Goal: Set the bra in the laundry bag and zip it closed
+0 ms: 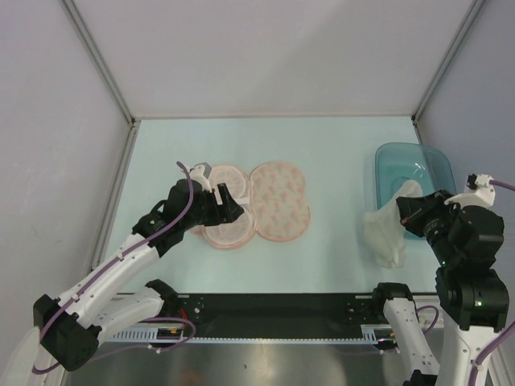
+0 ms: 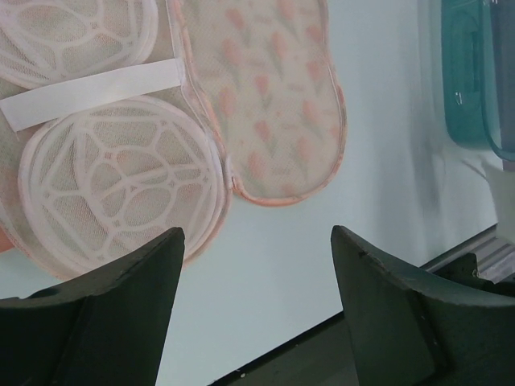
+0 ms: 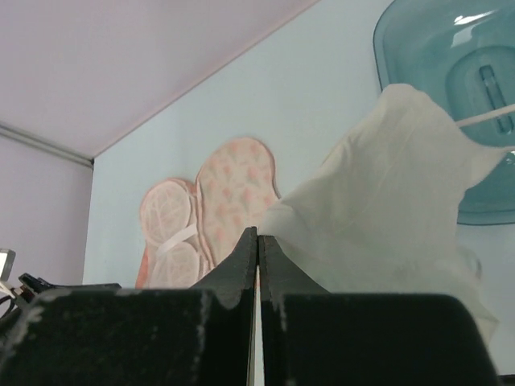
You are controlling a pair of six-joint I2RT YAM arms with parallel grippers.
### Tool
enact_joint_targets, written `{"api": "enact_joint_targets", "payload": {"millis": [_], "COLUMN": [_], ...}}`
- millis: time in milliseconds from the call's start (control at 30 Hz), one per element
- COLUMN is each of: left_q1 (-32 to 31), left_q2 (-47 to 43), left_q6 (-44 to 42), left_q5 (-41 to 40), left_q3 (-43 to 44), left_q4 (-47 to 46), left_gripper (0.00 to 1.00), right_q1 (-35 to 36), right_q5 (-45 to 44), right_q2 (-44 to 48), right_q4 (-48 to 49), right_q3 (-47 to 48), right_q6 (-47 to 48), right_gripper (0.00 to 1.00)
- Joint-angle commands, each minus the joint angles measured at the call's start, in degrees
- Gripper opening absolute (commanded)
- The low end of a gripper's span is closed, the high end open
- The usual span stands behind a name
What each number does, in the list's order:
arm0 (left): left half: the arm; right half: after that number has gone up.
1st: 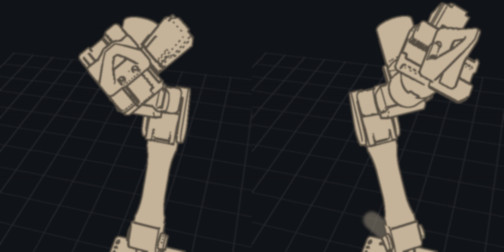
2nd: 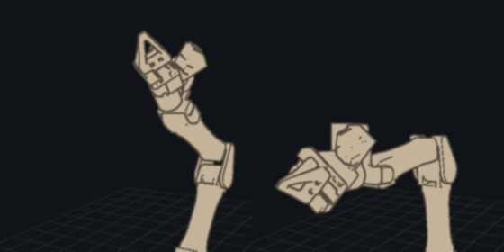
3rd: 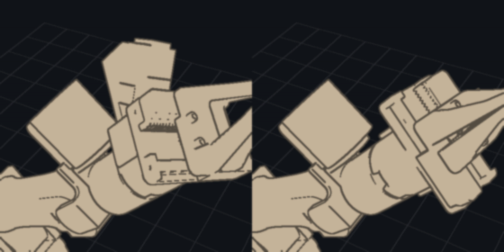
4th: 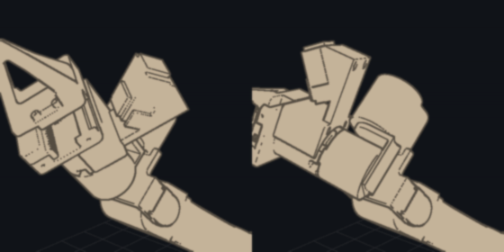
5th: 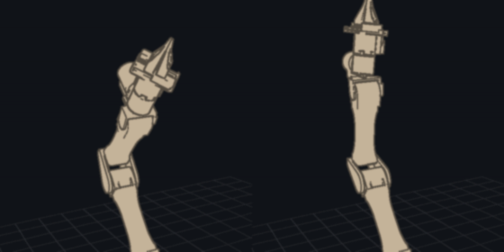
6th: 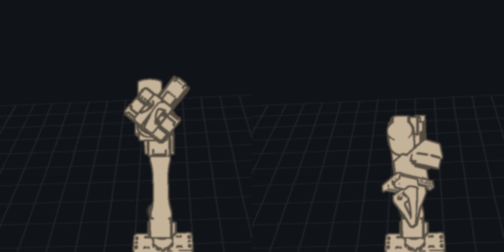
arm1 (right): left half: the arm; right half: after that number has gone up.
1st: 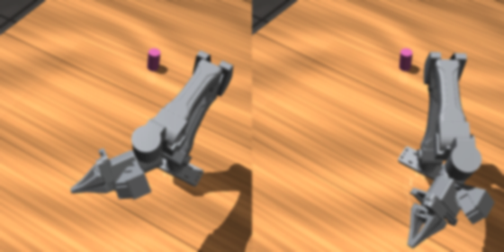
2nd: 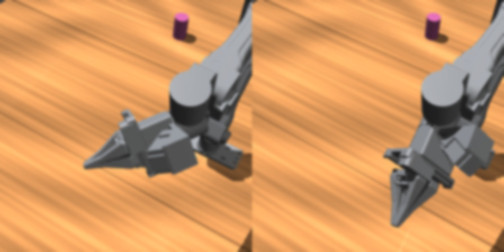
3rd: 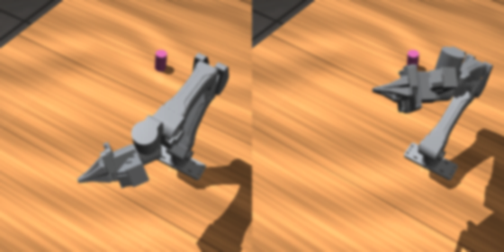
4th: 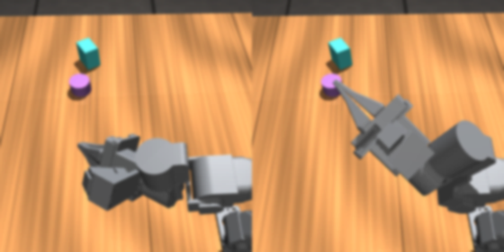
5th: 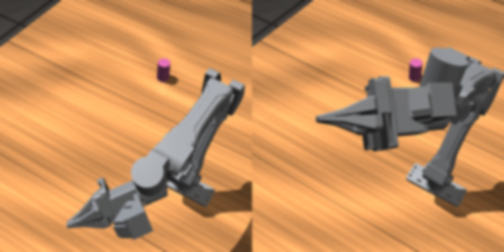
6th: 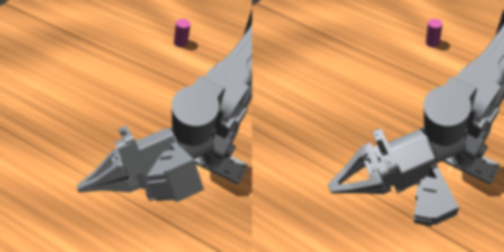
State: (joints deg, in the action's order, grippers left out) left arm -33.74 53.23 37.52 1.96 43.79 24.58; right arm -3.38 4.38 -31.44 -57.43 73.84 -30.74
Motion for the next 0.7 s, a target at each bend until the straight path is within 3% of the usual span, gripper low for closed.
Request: {"api": "enact_joint_targets", "payload": {"millis": [0,100,133,167,233,267,300,333,367,400,467,667], "left_q1": [-0.45,-0.54,-0.45,-0.45,-0.45,-0.54,-0.54,-0.54,-0.54,-0.54,-0.80,-1.94], "left_q2": [0.03,0.29,0.47,0.47,0.56,0.64,0.56,0.56,0.38,0.47,0.64,3.80], "left_q6": [0.28,0.28,0.28,0.19,0.36,0.36,0.36,0.36,0.19,0.10,-0.51,-3.50], "left_q5": [1.21,1.21,1.29,1.30,1.65,1.82,1.91,2.09,2.00,2.09,2.79,6.30], "left_q3": [0.07,-0.02,0.07,0.15,0.15,0.24,0.33,0.33,0.33,0.42,0.42,1.21], "left_q4": [-0.67,-0.76,-0.76,-0.67,-0.76,-0.67,-0.58,-0.41,-0.32,-0.06,0.21,-2.25], "left_gripper": [0.79,0.80,0.80,0.80,0.80,0.80,0.80,0.80,0.80,0.81,0.82,0.81], "right_q1": [0.21,1.69,2.93,5.98,18.97,23.63,30.47,31.23,31.15,31.32,31.68,32.29], "right_q5": [5.98,6.96,6.61,2.51,-4.26,-13.78,-16.92,-18.60,-17.49,-17.48,-18.00,-14.67], "right_q2": [-3.79,-7.75,-8.63,-11.33,-17.04,-25.60,-30.12,-34.52,-43.00,-45.79,-49.49,-48.11], "right_q4": [1.17,8.53,15.52,19.25,27.85,29.64,31.22,31.50,30.81,30.10,30.88,30.71], "right_q3": [-4.84,-13.96,-16.95,-20.89,-22.08,-19.38,-17.35,-14.98,-12.00,-8.23,-6.44,-7.74], "right_q6": [0.86,-3.33,-5.01,-6.51,-8.63,-8.37,-6.98,-6.53,-6.00,-5.56,-3.81,0.24], "right_gripper": [0.00,0.00,0.00,0.00,0.00,0.01,0.27,0.44,0.55,0.68,0.76,0.79]}}
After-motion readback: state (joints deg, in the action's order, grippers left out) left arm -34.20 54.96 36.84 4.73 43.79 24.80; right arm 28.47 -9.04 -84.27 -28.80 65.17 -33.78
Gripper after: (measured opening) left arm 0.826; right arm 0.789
